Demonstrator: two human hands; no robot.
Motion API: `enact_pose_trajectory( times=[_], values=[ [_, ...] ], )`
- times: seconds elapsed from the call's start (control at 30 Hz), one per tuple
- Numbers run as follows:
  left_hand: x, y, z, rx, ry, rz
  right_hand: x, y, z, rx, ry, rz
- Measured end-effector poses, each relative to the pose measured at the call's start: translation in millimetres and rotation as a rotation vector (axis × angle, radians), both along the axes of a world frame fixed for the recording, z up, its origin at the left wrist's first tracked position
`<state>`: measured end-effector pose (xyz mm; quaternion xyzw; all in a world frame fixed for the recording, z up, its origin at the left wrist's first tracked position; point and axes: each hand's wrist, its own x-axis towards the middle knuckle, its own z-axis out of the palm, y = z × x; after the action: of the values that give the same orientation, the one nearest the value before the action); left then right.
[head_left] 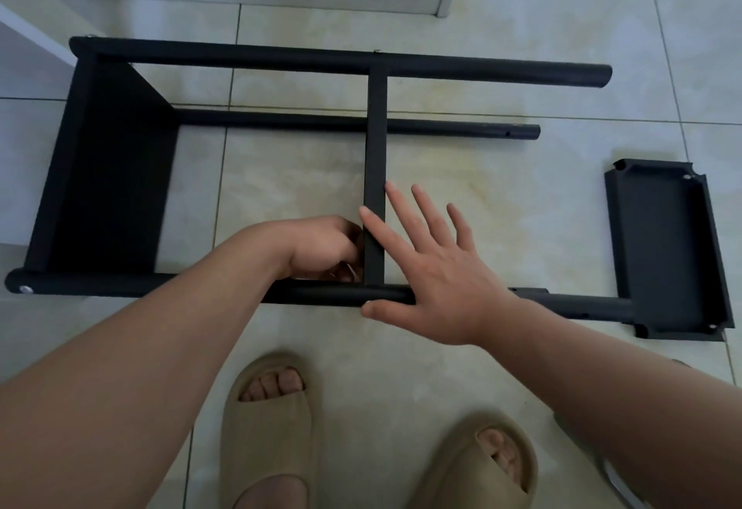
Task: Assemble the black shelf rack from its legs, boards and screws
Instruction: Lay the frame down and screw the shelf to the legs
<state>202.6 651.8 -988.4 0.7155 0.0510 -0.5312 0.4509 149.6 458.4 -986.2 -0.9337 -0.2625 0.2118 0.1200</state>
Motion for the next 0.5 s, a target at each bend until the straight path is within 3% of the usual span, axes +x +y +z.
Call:
enact_pose_trajectory(
  times=[0.5],
  values=[
    [-20.6,23.4,-11.1,0.048,-0.165,0.01,-17.4,14.2,-2.4,0.027,-0.042,0.014]
  ],
)
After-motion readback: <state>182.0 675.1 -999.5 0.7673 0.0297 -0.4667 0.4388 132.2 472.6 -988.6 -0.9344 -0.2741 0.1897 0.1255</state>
